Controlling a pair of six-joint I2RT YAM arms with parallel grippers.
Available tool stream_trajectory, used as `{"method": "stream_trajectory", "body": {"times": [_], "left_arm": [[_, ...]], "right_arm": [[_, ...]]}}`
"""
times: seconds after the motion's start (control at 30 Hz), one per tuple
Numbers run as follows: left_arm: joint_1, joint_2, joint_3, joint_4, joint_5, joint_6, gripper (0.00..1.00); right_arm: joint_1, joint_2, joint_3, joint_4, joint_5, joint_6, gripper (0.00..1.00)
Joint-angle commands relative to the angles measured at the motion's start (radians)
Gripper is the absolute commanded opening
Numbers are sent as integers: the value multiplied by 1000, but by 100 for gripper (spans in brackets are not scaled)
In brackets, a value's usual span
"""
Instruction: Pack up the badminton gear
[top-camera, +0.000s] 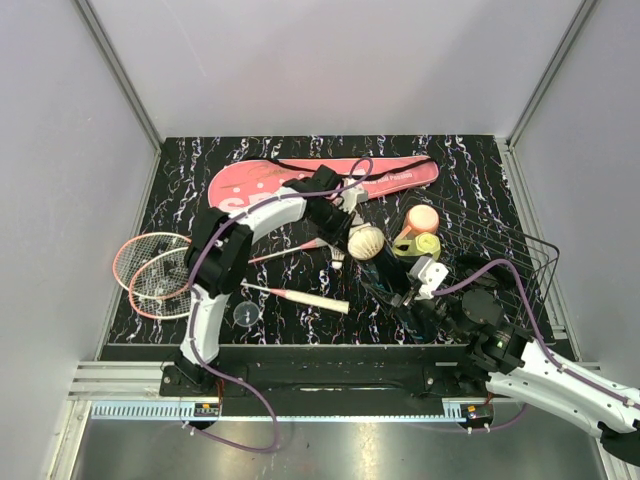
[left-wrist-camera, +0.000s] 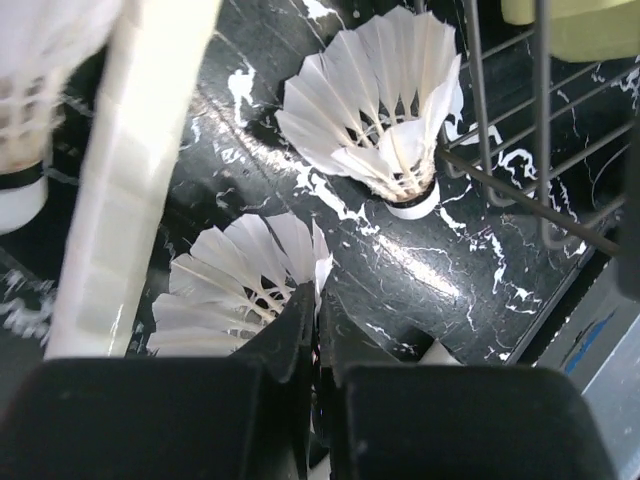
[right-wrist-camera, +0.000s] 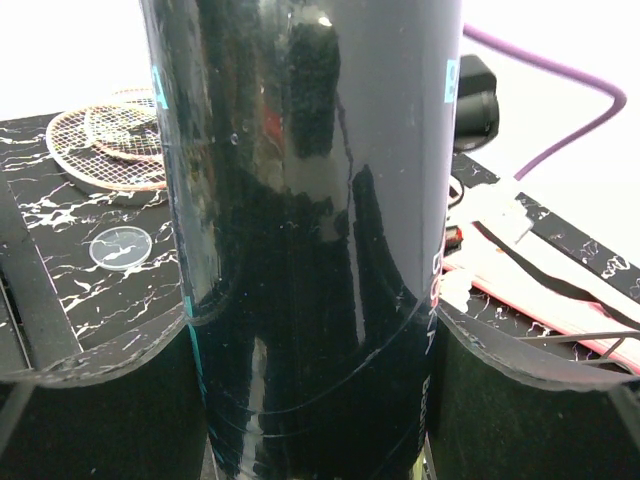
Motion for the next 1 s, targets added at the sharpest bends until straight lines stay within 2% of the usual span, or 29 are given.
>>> {"method": "stream_trajectory", "body": {"times": [0.0, 0.13, 0.17, 0.23, 0.27, 0.37, 0.5, 0.63, 0.77, 0.97], "left_arm": [[-5, -203, -18, 26, -181, -90, 0], [18, -420, -91, -3, -274, -201, 0], [41, -532, -116, -1, -276, -220, 0], [61, -650, -184, 8, -264, -261, 0], [77, -766, -207, 29, -248, -274, 0], [78, -978, -290, 95, -235, -334, 6], [75, -1166, -385, 208, -196, -439, 8], [25, -1240, -463, 354, -167, -561, 8], [-113, -1210, -440, 370, -271, -535, 6], [-195, -1127, -394, 388, -308, -521, 4]], "right_arm": [[8, 14, -9, -18, -9, 68, 41], [8, 46, 0, -21, 0, 66, 41], [8, 75, 3, -24, 3, 65, 41], [8, 110, 20, -24, -4, 57, 41], [8, 148, 25, -21, -7, 54, 41], [8, 231, 48, -4, -33, 40, 41], [10, 319, 74, 14, -88, 28, 41], [10, 360, 88, 32, -110, 28, 41], [10, 345, 91, 19, -136, 29, 41], [8, 290, 74, 17, -119, 23, 41]]}}
